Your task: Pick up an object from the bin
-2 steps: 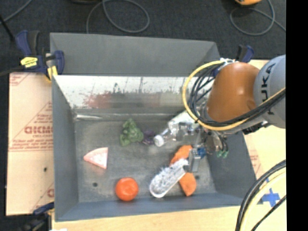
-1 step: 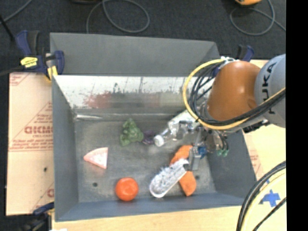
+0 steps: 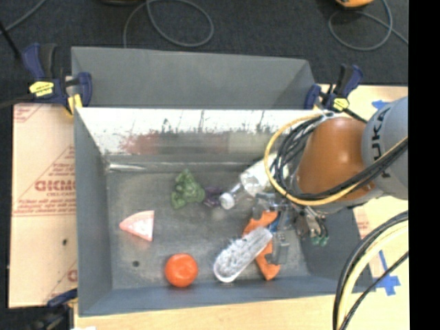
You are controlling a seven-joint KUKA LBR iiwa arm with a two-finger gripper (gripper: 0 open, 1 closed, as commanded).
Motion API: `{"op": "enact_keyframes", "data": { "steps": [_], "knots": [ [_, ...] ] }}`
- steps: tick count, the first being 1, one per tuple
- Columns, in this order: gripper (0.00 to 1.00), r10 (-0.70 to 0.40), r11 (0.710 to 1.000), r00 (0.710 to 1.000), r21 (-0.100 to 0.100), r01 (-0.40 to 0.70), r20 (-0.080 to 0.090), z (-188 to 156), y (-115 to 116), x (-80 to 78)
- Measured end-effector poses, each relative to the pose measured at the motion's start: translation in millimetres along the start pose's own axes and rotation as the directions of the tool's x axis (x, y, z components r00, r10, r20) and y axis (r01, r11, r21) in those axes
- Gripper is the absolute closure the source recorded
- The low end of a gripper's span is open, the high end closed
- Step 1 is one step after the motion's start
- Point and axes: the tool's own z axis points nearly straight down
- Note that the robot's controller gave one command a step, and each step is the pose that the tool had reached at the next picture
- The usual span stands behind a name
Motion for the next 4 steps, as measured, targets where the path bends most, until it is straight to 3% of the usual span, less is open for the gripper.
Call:
{"op": "enact_keyframes", "data": {
  "steps": [1, 2, 3, 4],
  "knots": [
    [0.00, -0.076, 0.997, 0.997, 0.001, 0.076, -0.005, 44.7, -1.6, 4.9],
    [1.00, -0.232, 0.973, 0.973, 0.001, 0.232, 0.005, 56.3, 14.3, 8.3],
    [1.00, -0.233, 0.973, 0.973, 0.002, 0.233, 0.005, 56.3, 14.3, 8.3],
    [1.00, -0.220, 0.975, 0.975, 0.000, 0.220, 0.001, 25.8, 16.3, 12.5]
  ]
}}
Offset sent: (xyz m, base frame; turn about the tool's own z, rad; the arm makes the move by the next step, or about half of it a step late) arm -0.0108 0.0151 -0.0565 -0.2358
